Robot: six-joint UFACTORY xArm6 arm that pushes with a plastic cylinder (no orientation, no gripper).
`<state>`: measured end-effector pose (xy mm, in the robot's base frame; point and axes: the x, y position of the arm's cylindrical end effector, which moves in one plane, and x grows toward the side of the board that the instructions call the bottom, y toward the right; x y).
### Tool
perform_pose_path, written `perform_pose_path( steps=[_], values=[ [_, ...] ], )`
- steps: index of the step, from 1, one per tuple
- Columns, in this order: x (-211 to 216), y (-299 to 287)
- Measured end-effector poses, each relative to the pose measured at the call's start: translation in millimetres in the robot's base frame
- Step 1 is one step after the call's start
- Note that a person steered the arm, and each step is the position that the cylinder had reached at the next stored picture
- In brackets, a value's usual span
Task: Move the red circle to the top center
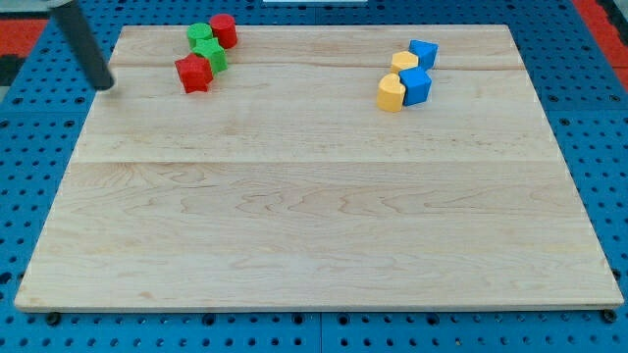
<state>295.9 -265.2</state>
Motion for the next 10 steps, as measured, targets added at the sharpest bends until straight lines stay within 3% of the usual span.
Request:
perform_pose_path(
  steps=[2, 4, 6, 8, 10],
  values=[
    [-48.4, -27.1],
    [-104.4, 4.8],
    [-104.5, 22.9],
    [-103.9, 213.3],
    [-104.1, 220.5]
  ],
)
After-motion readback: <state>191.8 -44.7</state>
